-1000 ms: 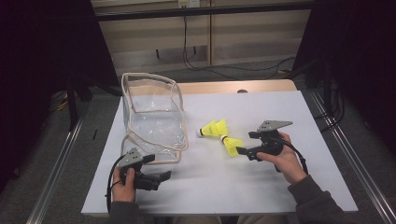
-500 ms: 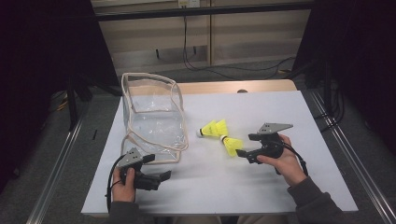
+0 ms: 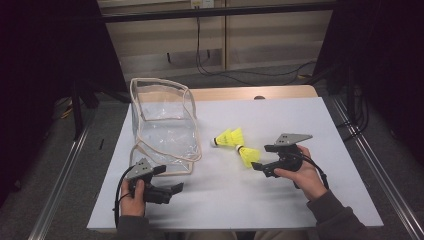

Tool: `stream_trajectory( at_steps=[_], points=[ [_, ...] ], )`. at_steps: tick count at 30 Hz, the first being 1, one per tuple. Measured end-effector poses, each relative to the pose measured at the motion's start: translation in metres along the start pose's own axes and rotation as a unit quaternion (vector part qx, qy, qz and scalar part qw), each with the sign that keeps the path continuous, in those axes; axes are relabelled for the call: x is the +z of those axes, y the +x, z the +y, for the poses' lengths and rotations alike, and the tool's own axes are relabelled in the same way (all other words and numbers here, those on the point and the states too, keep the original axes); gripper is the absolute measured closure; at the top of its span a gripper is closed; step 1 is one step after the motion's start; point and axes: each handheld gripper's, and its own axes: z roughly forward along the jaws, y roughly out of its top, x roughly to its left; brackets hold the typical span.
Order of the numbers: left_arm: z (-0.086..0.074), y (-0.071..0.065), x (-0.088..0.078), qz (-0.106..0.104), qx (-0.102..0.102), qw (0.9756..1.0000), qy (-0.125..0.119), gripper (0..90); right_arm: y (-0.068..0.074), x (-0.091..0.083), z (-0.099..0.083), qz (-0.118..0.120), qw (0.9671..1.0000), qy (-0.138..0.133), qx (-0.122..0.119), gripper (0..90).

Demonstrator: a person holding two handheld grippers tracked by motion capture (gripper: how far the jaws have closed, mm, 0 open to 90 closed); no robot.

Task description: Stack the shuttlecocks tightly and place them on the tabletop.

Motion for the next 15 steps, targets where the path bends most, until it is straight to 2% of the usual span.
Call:
stream_trajectory(
  at_steps=[15],
  points=[
    [0.0001, -0.0001, 0.0000, 0.000, 0.000, 1.0000, 0.001, 3.6, 0.0073, 0.0056, -0.0015, 0.012, 0.9999, 0.005, -0.008, 13.2]
  ],
)
